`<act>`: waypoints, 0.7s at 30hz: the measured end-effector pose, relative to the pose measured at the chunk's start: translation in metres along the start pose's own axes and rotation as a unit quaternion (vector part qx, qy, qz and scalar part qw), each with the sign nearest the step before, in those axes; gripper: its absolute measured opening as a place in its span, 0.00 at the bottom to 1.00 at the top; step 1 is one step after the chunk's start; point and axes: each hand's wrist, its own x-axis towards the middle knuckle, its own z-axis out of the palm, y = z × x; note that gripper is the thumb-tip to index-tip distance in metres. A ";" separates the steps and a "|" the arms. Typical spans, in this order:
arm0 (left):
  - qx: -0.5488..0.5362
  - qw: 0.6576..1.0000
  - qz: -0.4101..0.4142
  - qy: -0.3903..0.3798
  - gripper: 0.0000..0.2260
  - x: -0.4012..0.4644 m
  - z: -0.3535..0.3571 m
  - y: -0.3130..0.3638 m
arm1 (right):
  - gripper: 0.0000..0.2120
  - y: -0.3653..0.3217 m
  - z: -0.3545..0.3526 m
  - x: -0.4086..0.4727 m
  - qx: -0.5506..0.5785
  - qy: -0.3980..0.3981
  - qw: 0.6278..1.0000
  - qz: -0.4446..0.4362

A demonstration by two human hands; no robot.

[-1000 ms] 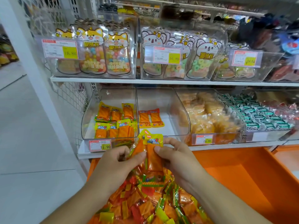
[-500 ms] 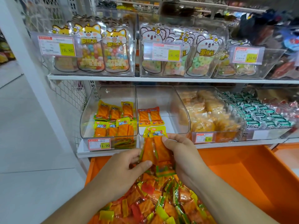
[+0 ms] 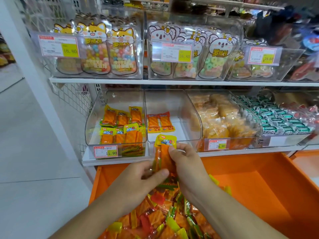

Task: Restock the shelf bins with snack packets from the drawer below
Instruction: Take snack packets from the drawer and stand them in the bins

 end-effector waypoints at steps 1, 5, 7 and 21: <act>0.011 1.000 0.008 0.000 0.07 -0.001 0.002 -0.001 | 0.10 0.001 0.002 -0.001 0.008 -0.003 1.000 0.002; 0.002 0.999 -0.014 0.032 0.08 -0.001 -0.002 -0.004 | 0.11 -0.008 0.003 -0.006 0.006 -0.029 0.999 -0.015; 0.006 0.999 -0.016 0.040 0.08 -0.001 -0.008 -0.002 | 0.13 -0.018 0.001 -0.008 -0.012 -0.057 0.998 -0.019; 0.084 0.987 -0.026 0.134 0.13 0.016 -0.123 0.012 | 0.13 -0.064 0.097 0.037 -0.166 -0.118 0.969 -0.139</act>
